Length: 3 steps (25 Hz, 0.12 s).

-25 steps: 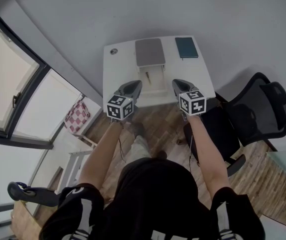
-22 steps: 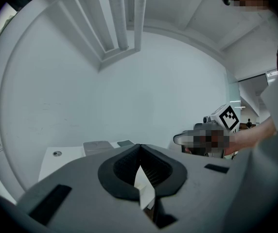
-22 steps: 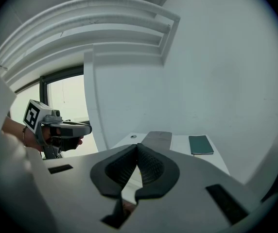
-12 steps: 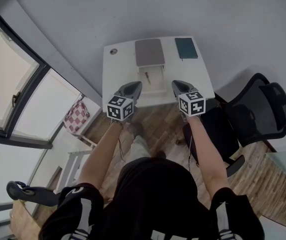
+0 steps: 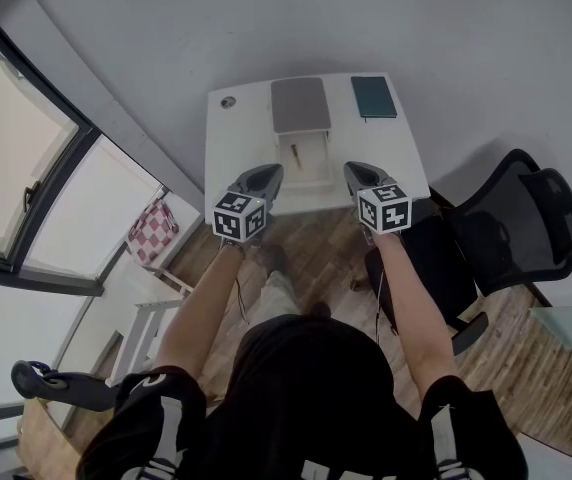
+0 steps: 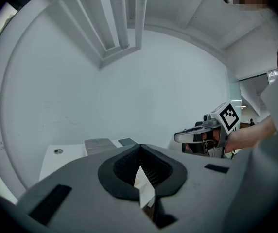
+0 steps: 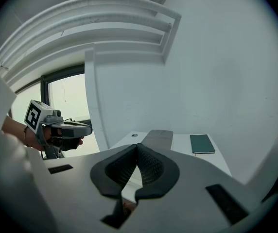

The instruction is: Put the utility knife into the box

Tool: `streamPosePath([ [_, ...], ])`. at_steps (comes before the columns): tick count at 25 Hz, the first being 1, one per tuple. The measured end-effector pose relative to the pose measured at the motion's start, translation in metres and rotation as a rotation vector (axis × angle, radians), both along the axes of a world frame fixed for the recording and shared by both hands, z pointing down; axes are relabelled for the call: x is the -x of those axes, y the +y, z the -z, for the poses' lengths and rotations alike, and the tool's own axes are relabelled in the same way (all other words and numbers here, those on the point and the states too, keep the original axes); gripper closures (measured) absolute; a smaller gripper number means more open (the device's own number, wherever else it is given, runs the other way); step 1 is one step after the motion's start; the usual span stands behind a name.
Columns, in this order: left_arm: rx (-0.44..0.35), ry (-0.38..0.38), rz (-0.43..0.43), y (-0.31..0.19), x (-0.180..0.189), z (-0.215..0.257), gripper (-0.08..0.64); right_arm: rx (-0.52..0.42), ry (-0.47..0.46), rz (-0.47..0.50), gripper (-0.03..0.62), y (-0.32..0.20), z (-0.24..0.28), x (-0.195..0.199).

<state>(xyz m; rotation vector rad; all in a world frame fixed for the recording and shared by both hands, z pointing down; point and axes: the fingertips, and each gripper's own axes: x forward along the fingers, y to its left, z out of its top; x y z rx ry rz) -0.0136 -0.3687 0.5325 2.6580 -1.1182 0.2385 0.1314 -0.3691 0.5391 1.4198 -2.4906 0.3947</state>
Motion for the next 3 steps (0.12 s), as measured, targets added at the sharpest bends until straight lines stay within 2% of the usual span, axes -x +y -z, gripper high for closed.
streamPosePath([
  [3,0.001,0.0,0.0,-0.0019,-0.0002,-0.0011,0.535,0.001,0.002,0.002,0.577,-0.0021,-0.0008,-0.0003],
])
